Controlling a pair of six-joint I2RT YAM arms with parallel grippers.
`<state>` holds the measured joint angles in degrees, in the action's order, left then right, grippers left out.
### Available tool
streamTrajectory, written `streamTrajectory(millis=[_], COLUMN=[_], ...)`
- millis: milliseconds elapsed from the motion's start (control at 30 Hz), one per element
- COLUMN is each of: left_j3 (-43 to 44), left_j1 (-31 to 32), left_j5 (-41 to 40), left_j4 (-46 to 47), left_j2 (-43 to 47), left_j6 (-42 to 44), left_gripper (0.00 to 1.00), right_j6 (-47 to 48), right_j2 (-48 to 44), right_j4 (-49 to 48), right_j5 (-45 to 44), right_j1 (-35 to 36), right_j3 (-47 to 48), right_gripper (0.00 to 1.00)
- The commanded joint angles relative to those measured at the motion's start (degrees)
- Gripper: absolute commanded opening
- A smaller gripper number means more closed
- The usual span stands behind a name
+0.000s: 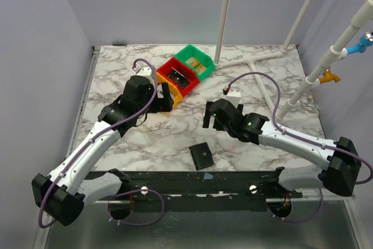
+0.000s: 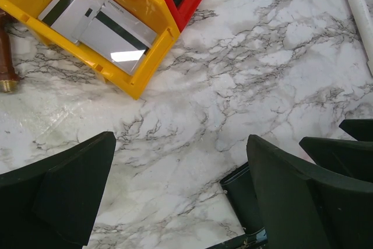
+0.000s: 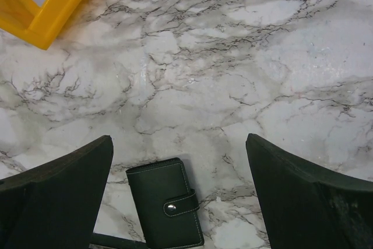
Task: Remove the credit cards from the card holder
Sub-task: Open the card holder at the center of the board.
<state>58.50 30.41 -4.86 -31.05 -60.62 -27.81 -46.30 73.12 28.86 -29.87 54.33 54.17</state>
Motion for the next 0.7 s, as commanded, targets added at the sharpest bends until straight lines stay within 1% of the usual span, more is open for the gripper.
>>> streamTrajectory(millis=[0,300,500,667], left_j3=[1.25,-0.73,-1.48,-2.81], left_j1=[0.17,0.14,0.17,0.17], left_j5=[1.35,-0.3,-0.56,-0.5], left_j4=[0.64,0.38,-0.05,-0.07], left_j2=[0.06,2.73,3.05,4.02], left_j6=[0.1,-0.46,-1.01,-1.61], left_gripper=[0.99,0.98,0.98,0.99], right_j6=[0.78,5.08,5.91,4.9], right_j2=[1.1,2.45,3.12,5.99], right_j4=[-1.53,-1.29,0.01,1.42], right_j5=[0.16,0.42,0.21,-1.15], right_j1=[-0.1,-0.05,0.08,3.11], right_j3=[0.62,2.43,3.45,3.79], right_gripper=[1.0,1.0,1.0,1.0])
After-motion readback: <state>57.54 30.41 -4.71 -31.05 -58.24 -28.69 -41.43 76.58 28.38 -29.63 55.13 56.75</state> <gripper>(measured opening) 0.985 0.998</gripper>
